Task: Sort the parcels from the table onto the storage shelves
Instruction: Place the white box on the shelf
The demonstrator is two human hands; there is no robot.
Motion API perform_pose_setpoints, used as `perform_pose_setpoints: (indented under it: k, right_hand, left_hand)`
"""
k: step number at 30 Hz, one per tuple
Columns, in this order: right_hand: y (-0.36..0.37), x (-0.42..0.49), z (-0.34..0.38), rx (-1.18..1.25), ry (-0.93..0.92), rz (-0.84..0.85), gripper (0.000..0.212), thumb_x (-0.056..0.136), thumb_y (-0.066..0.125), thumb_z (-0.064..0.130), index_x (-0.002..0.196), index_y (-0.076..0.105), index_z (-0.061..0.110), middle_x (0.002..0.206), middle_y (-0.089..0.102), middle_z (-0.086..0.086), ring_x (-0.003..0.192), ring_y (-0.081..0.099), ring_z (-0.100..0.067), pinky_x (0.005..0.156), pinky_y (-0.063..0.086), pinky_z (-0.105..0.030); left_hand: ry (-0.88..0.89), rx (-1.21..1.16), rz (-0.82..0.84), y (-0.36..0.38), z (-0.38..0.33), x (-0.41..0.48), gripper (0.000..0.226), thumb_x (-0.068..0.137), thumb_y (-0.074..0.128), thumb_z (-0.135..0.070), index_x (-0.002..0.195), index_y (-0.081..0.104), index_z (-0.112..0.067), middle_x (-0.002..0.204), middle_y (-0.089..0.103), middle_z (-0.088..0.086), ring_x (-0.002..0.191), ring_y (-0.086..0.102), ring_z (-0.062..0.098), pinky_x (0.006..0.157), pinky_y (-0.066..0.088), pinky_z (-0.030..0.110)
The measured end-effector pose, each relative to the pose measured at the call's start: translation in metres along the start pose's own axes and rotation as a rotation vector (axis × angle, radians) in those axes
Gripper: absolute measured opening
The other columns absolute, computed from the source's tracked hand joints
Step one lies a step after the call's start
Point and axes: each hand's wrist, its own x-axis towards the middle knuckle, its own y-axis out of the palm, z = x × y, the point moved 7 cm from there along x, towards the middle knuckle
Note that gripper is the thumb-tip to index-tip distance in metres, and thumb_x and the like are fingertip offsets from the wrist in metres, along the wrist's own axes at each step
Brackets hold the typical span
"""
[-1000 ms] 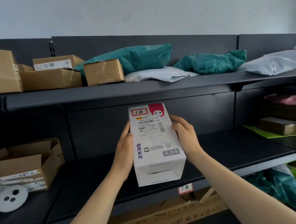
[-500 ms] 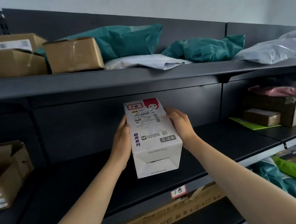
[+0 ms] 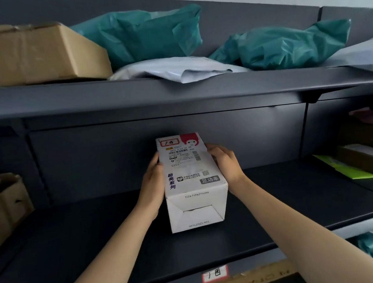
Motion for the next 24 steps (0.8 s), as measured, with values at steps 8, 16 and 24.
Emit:
perform_pose_setpoints:
  k: [8, 16, 24]
  right_hand:
    - [0.005, 0.007, -0.031, -0.025, 0.150, 0.067, 0.027, 0.090, 0.049, 0.022, 0.101, 0.066, 0.005, 0.094, 0.071, -0.011, 0.082, 0.066, -0.024, 0.070, 0.050, -0.033]
    - [0.004, 0.001, -0.037, -0.089, 0.236, 0.067, 0.016, 0.085, 0.047, 0.021, 0.075, 0.054, 0.011, 0.078, 0.058, -0.013, 0.073, 0.054, -0.025, 0.069, 0.040, -0.036]
    - [-0.010, -0.011, -0.016, -0.160, 0.167, -0.022, 0.015, 0.091, 0.046, 0.025, 0.085, 0.058, 0.019, 0.085, 0.064, -0.006, 0.082, 0.062, -0.024, 0.073, 0.050, -0.036]
  left_hand:
    - [-0.116, 0.063, -0.036, -0.006, 0.023, 0.001, 0.039, 0.098, 0.032, -0.017, 0.121, 0.053, -0.040, 0.108, 0.068, 0.001, 0.089, 0.065, 0.015, 0.067, 0.049, 0.025]
    - [-0.227, 0.086, -0.020, -0.006, 0.035, 0.001, 0.036, 0.094, 0.033, -0.020, 0.100, 0.063, -0.039, 0.089, 0.072, 0.007, 0.077, 0.067, 0.021, 0.057, 0.047, 0.028]
    - [-0.302, -0.034, -0.210, -0.029, 0.045, -0.005, 0.054, 0.083, 0.039, -0.059, 0.126, 0.053, -0.031, 0.131, 0.058, 0.007, 0.118, 0.056, 0.028, 0.099, 0.044, 0.051]
